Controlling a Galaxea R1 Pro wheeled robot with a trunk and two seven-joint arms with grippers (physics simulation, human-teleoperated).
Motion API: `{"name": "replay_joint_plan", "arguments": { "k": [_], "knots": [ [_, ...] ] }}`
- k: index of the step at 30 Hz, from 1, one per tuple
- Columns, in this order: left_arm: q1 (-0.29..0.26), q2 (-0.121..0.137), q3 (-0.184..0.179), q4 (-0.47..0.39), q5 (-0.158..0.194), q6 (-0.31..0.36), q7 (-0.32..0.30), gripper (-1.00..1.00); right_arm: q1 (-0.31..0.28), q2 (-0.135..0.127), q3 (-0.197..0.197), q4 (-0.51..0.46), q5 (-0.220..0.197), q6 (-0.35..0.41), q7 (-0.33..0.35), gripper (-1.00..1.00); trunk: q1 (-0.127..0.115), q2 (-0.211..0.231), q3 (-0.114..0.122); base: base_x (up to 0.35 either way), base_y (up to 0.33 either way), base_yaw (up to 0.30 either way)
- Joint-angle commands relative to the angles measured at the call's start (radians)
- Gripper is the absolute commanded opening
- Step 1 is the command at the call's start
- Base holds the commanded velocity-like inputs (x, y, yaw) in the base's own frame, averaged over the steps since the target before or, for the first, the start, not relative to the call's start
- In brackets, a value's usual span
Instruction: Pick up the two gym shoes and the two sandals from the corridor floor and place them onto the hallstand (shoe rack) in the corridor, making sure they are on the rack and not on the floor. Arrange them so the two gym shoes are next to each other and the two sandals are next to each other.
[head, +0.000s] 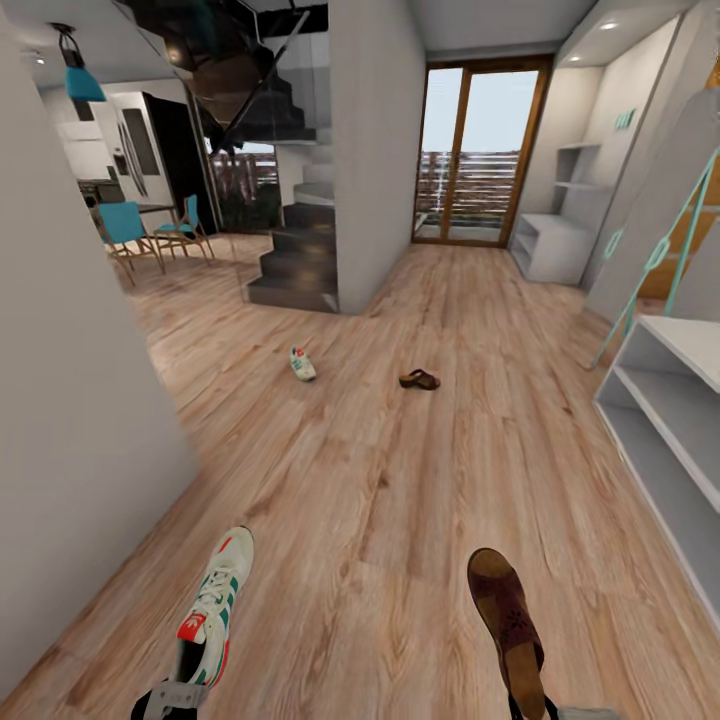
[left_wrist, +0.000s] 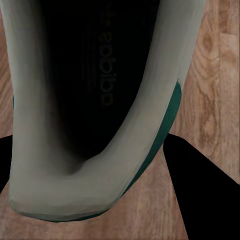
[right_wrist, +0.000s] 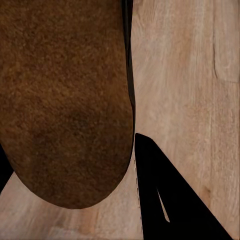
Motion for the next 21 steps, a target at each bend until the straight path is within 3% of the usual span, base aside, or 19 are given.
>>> {"name": "replay_joint_plan", "arguments": {
  "k": [1, 21],
  "knots": [
    [-0.001, 0.0, 0.0, 0.001, 0.009, -0.001, -0.008, -1.0, 0.0, 0.001, -0.006, -0.002, 0.002, -0.001, 0.007, -1.0, 0.001, 0.0, -0.001, 0.339, 0.0, -0.175],
    [-0.001, 0.0, 0.0, 0.001, 0.009, -0.001, -0.008, -1.0, 0.0, 0.002, -0.006, -0.002, 0.001, -0.001, 0.007, -1.0, 0.001, 0.0, -0.001, 0.339, 0.0, -0.264]
  ]
}}
